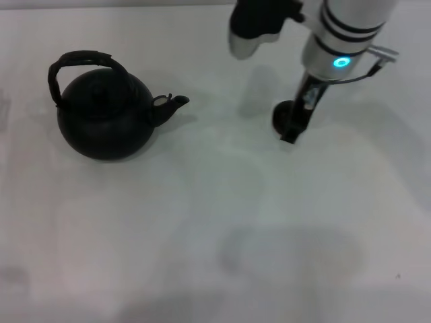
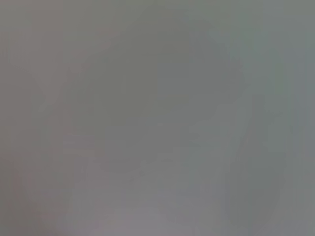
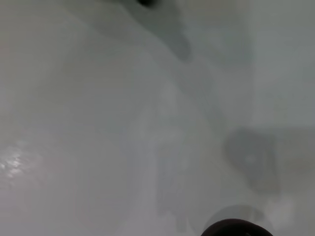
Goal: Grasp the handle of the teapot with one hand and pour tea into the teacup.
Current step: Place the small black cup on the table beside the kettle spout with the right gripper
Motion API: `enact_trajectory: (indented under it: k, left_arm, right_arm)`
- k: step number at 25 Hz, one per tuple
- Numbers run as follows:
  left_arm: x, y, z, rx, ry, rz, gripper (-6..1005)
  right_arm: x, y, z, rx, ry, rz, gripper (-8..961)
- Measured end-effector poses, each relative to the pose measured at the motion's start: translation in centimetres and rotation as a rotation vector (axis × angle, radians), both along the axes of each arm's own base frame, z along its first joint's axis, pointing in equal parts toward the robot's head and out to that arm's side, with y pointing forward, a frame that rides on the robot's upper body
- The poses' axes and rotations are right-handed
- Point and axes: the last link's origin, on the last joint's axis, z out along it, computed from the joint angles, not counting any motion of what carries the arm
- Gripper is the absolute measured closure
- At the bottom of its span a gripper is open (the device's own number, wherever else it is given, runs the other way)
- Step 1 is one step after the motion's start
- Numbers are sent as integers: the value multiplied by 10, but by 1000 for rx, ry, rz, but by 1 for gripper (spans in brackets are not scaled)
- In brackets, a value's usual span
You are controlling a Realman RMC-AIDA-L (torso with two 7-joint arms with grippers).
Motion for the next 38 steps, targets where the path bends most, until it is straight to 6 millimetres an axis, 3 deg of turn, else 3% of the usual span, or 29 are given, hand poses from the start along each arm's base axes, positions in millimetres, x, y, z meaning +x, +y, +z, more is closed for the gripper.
enact_trajectory:
  k: [16, 38]
  left_arm:
    - [2, 3, 0, -3, -1, -4, 182]
    - [2, 3, -1, -3, -2, -4, 183]
  right_arm:
    - [-24, -25, -46, -150, 6, 162, 187]
    - [-26, -29, -57, -169, 17, 216, 150]
